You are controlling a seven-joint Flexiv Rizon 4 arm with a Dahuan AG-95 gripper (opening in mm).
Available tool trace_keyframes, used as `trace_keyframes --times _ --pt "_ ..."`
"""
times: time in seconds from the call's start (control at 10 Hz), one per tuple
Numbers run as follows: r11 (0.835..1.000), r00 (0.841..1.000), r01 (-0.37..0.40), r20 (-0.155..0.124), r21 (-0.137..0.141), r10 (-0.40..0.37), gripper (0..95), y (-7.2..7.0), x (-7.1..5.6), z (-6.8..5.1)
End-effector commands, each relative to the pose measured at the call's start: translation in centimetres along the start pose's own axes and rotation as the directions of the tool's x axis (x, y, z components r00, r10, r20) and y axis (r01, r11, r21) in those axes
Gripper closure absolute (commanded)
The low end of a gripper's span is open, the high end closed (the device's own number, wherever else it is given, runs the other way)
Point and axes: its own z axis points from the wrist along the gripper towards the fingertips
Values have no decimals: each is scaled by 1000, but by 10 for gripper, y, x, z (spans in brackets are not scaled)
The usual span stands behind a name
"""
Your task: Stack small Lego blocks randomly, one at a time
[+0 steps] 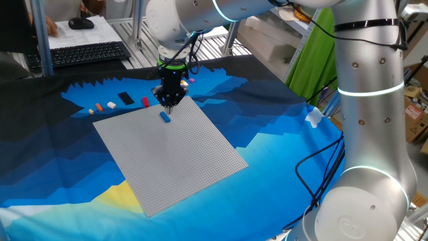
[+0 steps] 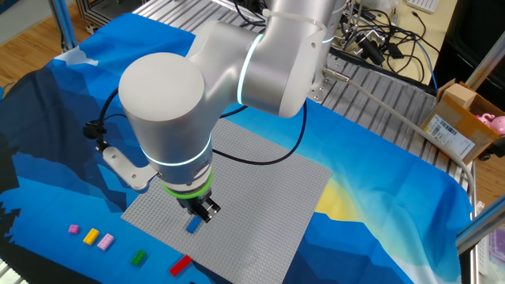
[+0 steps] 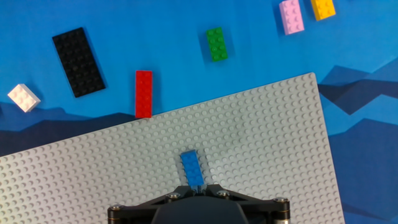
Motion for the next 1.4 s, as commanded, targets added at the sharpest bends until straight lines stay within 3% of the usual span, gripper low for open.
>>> trace_keyframes --times 0.1,1.4 --pt "1000 1000 -6 2 1 6 950 0 0 0" --pt "999 1000 -31 2 -9 31 950 0 1 0"
